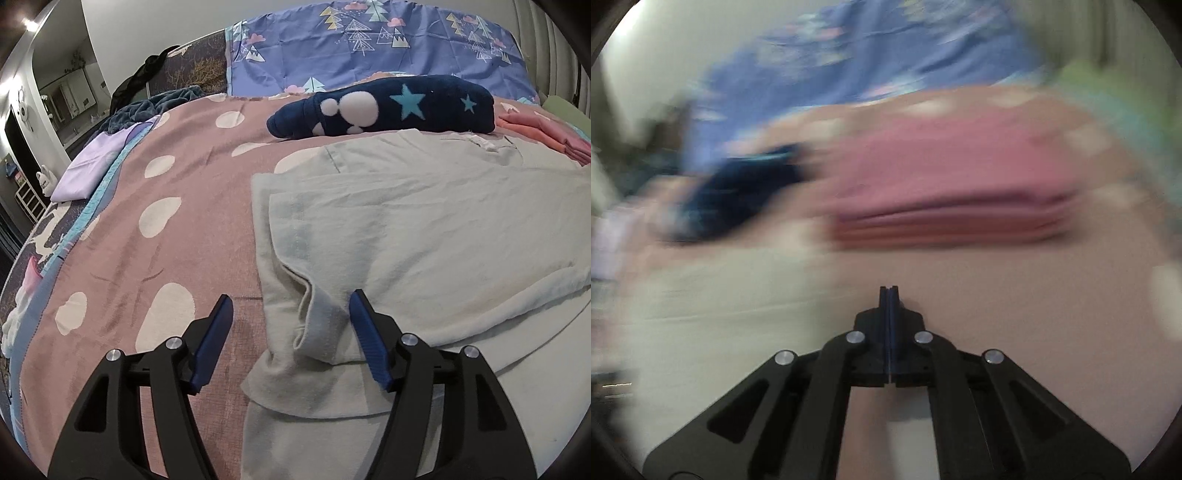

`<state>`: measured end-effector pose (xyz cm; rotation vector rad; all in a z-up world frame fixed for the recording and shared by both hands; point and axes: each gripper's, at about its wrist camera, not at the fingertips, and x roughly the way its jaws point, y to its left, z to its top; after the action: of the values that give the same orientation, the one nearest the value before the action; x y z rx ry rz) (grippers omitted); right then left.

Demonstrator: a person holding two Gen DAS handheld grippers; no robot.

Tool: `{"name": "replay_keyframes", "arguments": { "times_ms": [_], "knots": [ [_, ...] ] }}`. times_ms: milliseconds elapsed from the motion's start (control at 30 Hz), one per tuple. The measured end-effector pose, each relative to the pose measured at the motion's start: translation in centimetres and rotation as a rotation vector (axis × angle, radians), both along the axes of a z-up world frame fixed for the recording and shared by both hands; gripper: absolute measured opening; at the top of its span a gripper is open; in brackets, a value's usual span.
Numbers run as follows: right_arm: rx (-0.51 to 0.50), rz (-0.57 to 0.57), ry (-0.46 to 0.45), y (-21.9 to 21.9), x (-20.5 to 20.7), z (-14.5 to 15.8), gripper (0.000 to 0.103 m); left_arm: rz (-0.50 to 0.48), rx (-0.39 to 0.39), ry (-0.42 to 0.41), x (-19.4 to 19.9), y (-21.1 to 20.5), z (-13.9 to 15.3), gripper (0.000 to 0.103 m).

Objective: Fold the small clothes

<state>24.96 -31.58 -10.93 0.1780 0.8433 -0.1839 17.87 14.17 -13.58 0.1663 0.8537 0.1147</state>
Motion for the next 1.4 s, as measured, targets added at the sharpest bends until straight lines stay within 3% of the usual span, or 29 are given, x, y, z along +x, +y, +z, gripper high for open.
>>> {"name": "replay_keyframes", "arguments": {
  "times_ms": [67,133,267,333,400,467,533,633,767,900,1000,1067,1200,1400],
  "knots": [
    [0.176,0.027,-0.012,-2.1,-1.0,-0.1,0.0,0.003,-0.016,0.001,0.0,0.2,0.0,0.068],
    [0.261,0.116,-0.062,-1.9,-3.7,1.5,0.0,0.004,-0.03,0.002,0.1,0.4,0.0,0.069],
    [0.234,0.373,-0.104,2.6,-10.1,3.3,0.005,0.008,-0.036,0.001,0.0,0.5,0.0,0.07],
    [0.235,0.452,-0.03,4.7,-12.6,1.8,0.006,0.008,-0.028,0.0,0.0,0.4,-0.1,0.07],
    [0.144,0.417,0.096,5.8,-14.3,-1.7,0.0,0.009,-0.03,-0.001,0.1,0.5,0.0,0.071],
    [0.176,0.389,0.042,4.7,-15.9,-2.4,0.0,0.018,-0.04,-0.001,0.0,0.7,0.0,0.074],
    [0.236,0.263,0.011,2.8,-17.5,-1.8,0.0,0.015,-0.084,0.0,-0.4,1.4,0.3,0.074],
    [0.274,0.222,-0.013,2.0,-19.7,-1.0,0.002,0.007,-0.153,-0.001,-2.2,2.8,0.9,0.074],
    [0.297,0.232,-0.02,2.0,-23.9,-0.8,0.009,-0.04,-0.234,0.025,-6.3,4.0,0.7,0.074],
    [0.424,0.249,-0.01,1.3,-26.4,-1.6,0.013,-0.141,-0.327,0.055,-11.1,4.1,0.1,0.074],
    [0.443,0.288,0.002,1.8,-27.2,-1.9,0.027,-0.244,-0.302,0.066,-14.5,3.3,-0.3,0.074],
    [0.443,0.304,0.022,1.7,-28.4,-2.0,0.027,-0.296,-0.282,0.067,-16.4,3.1,-0.5,0.073],
    [0.422,0.334,0.034,2.8,-30.7,-2.4,0.028,-0.341,-0.322,0.081,-19.3,3.8,-0.5,0.064],
    [0.5,0.35,0.032,1.8,-35.3,-3.0,0.028,-0.382,-0.366,0.088,-23.9,4.8,-0.6,0.052]
  ]
}}
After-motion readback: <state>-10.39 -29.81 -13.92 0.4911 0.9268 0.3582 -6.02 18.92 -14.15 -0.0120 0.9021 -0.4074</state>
